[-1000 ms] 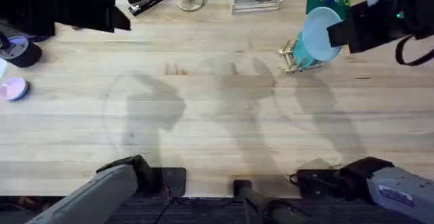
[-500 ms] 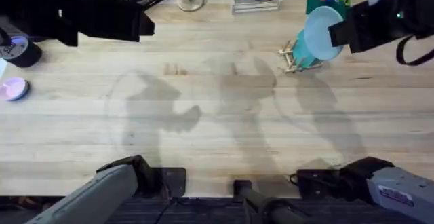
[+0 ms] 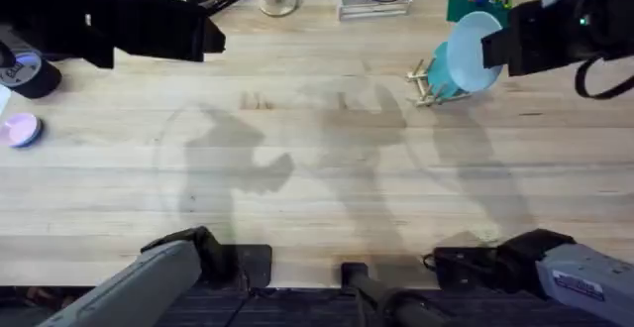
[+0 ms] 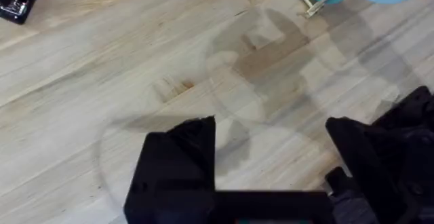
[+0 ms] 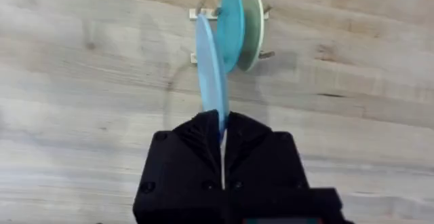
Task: Pick up the plates from the table one by one and place each into a slot on the dish rack.
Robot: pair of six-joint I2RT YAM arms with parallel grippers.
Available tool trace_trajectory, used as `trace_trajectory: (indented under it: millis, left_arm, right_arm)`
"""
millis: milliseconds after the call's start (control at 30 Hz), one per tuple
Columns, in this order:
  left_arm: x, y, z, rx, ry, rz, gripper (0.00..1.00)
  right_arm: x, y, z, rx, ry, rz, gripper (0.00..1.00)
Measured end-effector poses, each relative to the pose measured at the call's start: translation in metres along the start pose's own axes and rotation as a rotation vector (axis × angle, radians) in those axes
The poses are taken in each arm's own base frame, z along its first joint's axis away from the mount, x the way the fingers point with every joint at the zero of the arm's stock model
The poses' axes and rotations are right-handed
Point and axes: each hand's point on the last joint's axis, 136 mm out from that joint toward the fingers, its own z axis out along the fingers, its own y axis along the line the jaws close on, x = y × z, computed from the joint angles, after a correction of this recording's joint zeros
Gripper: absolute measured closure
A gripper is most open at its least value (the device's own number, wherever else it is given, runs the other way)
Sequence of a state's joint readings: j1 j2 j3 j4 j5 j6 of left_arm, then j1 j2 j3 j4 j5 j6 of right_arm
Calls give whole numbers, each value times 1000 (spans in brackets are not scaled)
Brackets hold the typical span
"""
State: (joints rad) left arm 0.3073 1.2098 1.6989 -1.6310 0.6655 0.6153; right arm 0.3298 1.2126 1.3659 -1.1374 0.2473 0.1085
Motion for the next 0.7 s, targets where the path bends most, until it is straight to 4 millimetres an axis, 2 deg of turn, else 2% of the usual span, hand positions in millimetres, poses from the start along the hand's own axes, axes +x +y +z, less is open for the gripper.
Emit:
trace_trajectory:
  millis: [200,467,700]
  left_arm:
    - [0,0,0,0,0,3,8]
    - [0,0,0,0,0,3,8]
    - [0,0,0,0,0,5,7]
  right_arm:
    - [0,0,1,0,5,52,973]
    - [0,-4,14,50,42,59,972]
    - [-10,-7,17,71,8,67,972]
